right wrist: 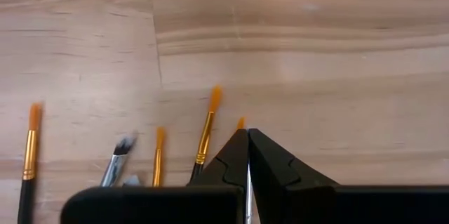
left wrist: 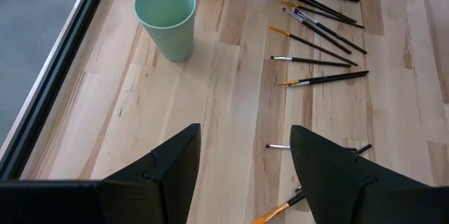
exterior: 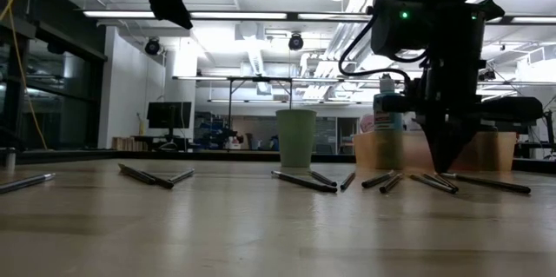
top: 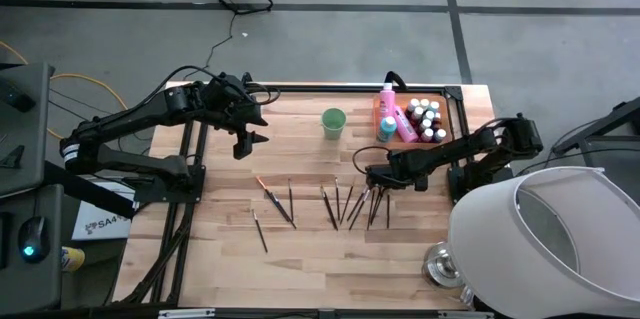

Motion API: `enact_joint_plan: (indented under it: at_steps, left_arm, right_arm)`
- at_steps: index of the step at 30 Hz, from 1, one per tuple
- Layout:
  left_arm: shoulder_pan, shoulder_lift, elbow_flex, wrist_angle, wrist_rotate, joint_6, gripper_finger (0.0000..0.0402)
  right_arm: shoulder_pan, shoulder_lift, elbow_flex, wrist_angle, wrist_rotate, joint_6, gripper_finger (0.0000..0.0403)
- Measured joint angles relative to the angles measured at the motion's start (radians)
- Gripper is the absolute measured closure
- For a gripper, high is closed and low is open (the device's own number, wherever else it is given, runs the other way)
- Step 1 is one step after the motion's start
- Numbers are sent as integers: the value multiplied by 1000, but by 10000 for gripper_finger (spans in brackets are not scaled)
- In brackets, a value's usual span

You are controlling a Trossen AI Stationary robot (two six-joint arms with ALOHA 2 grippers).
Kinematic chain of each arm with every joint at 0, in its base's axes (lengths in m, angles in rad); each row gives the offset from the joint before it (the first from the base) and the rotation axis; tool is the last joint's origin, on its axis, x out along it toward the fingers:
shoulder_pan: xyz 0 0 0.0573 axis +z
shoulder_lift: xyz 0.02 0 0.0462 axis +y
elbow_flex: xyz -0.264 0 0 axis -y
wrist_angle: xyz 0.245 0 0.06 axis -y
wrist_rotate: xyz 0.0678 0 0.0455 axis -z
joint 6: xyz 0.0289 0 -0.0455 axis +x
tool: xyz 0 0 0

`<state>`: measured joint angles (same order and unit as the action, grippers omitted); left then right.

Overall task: Pick & Place Paint Supplies
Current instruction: Put the silver paintbrush into the green cup

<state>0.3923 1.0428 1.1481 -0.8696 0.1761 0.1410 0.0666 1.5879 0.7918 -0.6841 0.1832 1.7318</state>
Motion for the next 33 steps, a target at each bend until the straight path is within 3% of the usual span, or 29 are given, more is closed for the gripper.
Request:
enact_joint_plan:
  at_steps: [23,33]
  left_arm:
    - [0,0,0,1,0,-16,188]
    - [0,0,0,1,-1,-19,188]
  right_arm:
    - [0,-23,2,46,-24,-117,400]
    - [-1,-219,2,36,129,-175,400]
